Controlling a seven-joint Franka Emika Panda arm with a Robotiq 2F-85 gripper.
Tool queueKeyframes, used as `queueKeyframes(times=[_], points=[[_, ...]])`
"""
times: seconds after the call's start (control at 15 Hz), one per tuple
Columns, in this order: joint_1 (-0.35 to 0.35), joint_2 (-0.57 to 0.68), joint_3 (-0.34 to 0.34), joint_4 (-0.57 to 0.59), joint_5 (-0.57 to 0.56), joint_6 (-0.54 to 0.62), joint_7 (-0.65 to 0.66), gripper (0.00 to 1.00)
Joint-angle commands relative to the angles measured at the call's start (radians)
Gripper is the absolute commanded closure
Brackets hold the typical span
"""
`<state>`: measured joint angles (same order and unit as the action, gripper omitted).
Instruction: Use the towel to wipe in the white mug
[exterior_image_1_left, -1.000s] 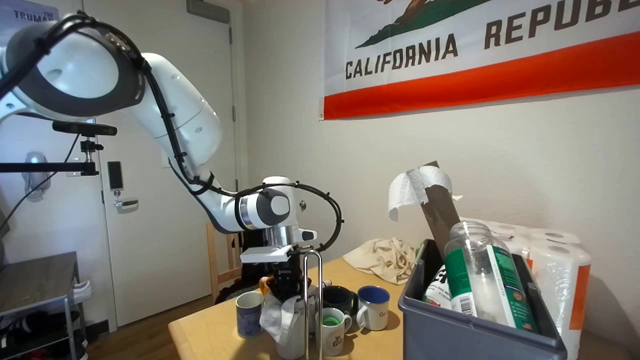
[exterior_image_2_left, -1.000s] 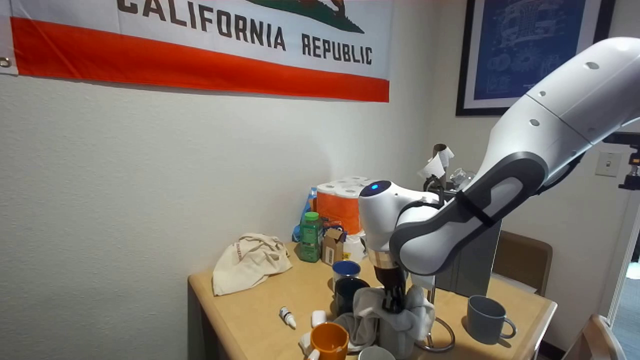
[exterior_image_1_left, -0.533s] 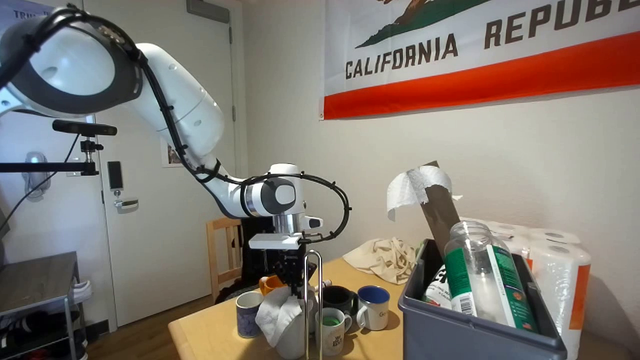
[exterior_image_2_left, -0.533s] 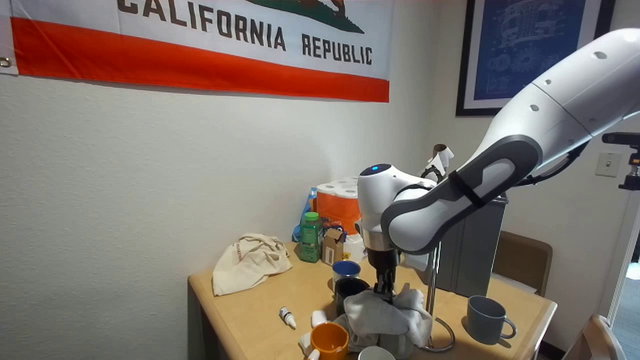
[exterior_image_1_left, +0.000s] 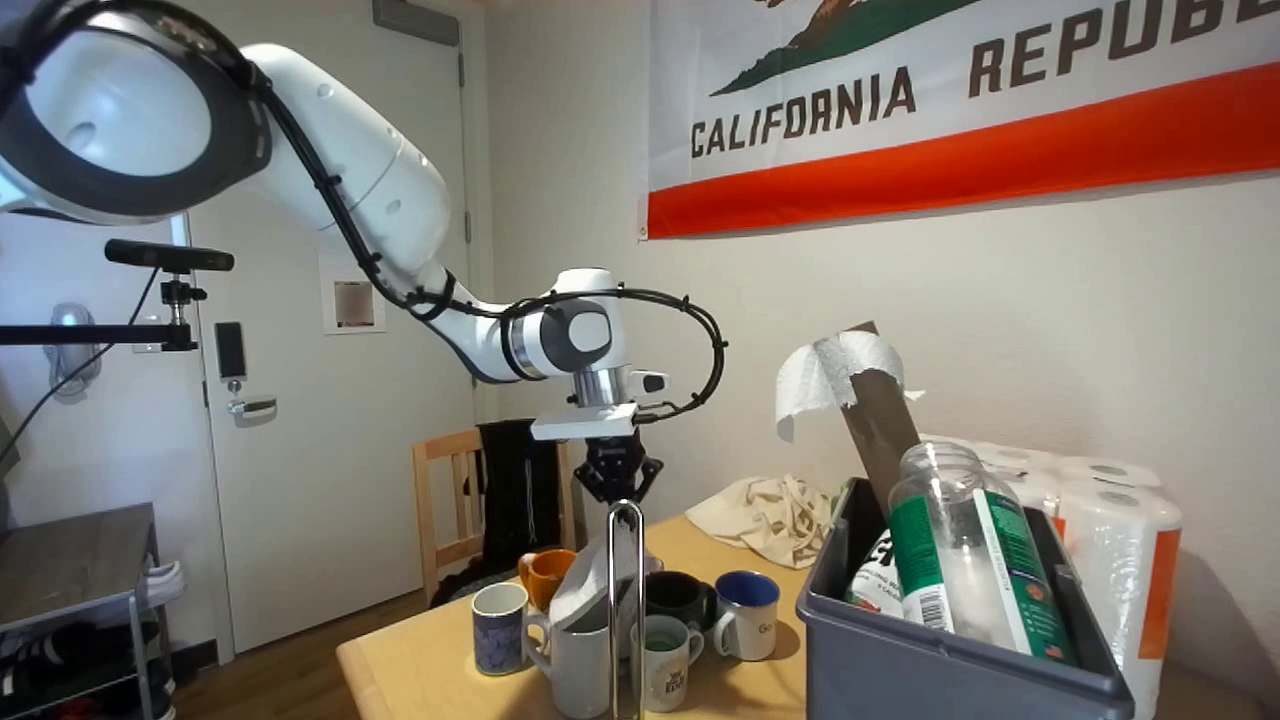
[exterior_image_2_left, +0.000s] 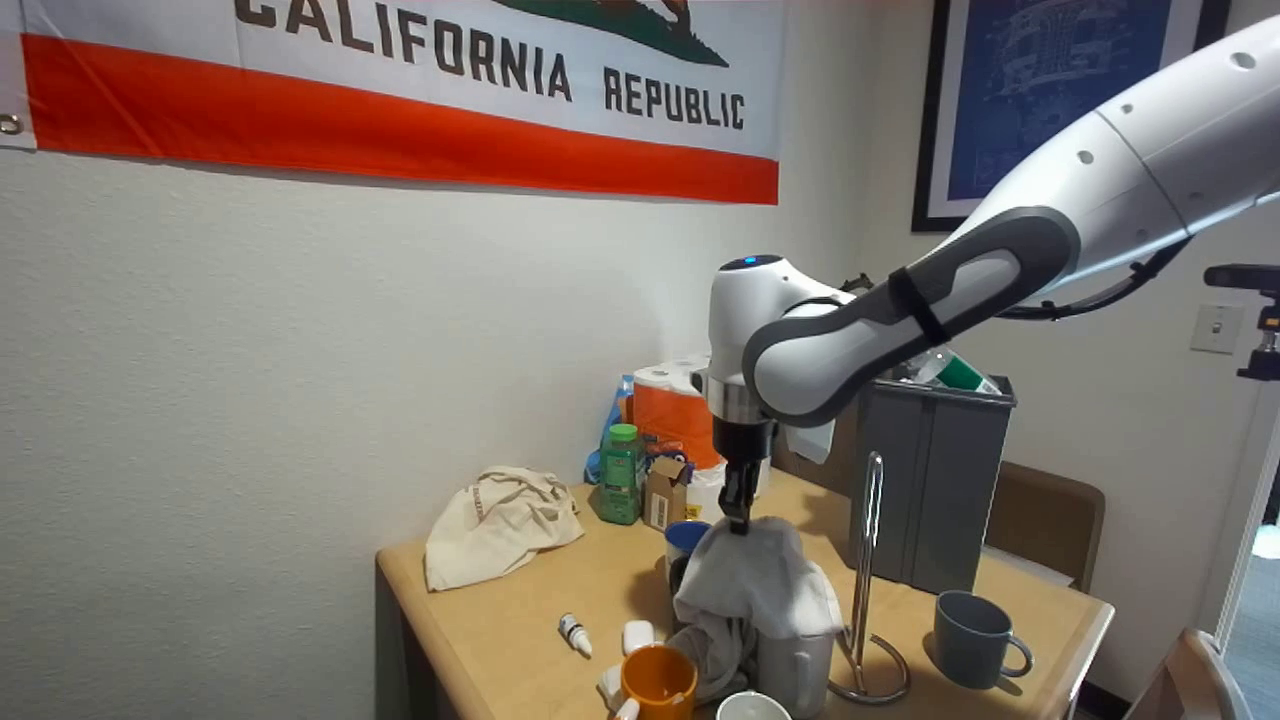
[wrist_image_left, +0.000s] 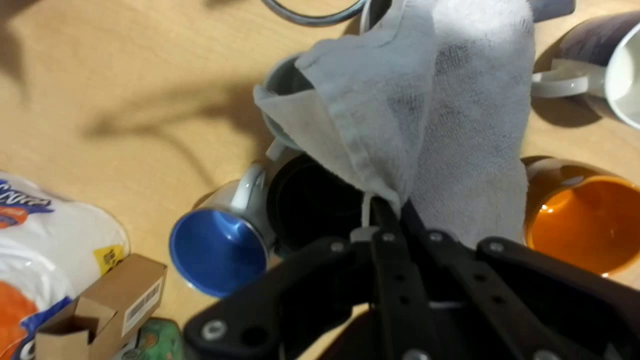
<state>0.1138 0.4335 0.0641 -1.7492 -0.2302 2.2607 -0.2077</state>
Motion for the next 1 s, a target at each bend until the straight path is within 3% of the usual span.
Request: queueKeyframes(times=[0.0,0.4,0.93], points=[[-0.011,-0.039,-0.007,0.055,-0.014,-0.025,-0.013,0.99],[0.000,-0.118,-0.060,0.068,-0.143,-0.007,0.056,0.99],[-0.078,-0.190,0.069,0.050,0.222,0.036,-0.246,0.99]])
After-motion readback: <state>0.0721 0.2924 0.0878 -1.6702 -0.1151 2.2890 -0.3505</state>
